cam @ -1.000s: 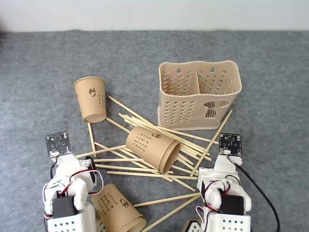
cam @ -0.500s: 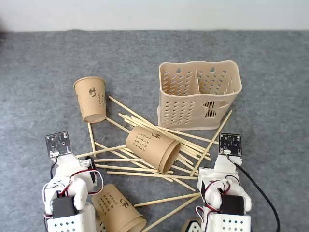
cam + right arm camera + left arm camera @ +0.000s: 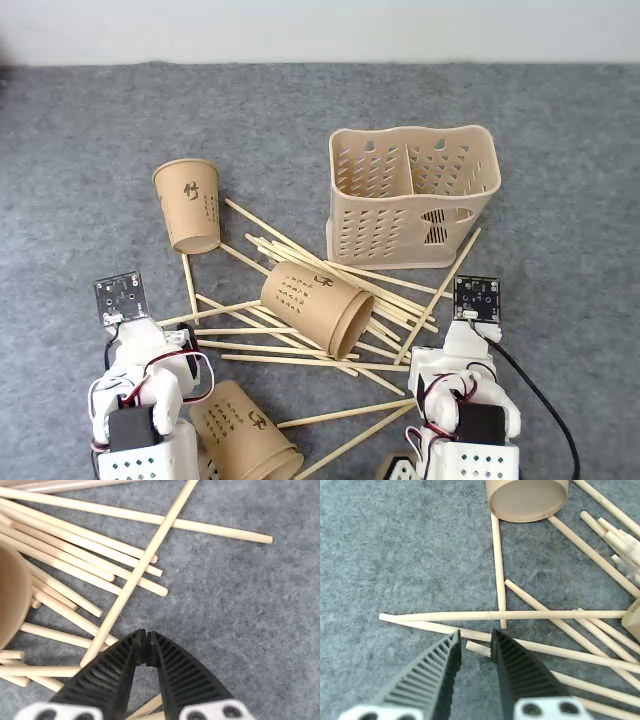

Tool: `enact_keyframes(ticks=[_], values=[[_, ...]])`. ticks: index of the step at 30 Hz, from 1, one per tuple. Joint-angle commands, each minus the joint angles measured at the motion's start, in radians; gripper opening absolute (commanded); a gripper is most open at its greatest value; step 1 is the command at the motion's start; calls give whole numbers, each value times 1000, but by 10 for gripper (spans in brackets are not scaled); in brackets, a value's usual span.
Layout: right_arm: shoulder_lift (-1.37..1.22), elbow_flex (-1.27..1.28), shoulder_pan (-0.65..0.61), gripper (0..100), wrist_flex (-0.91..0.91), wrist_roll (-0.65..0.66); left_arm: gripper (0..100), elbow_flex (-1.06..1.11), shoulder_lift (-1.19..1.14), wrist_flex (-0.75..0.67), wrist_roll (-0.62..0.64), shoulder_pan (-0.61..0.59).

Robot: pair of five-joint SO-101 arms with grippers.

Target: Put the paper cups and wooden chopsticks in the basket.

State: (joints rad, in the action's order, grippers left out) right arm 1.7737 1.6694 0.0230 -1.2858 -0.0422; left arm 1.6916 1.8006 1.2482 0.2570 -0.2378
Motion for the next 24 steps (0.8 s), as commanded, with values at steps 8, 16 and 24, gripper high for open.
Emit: enact_keyframes(ticks=[8, 16, 24], values=[[1, 11, -2, 16, -1, -3, 97, -312, 5, 8, -288, -9], [1, 11, -2, 17, -1, -8, 94, -421, 5, 0, -241, -9], [1, 11, -1, 19, 1, -8, 94, -427, 5, -51, -104, -244]])
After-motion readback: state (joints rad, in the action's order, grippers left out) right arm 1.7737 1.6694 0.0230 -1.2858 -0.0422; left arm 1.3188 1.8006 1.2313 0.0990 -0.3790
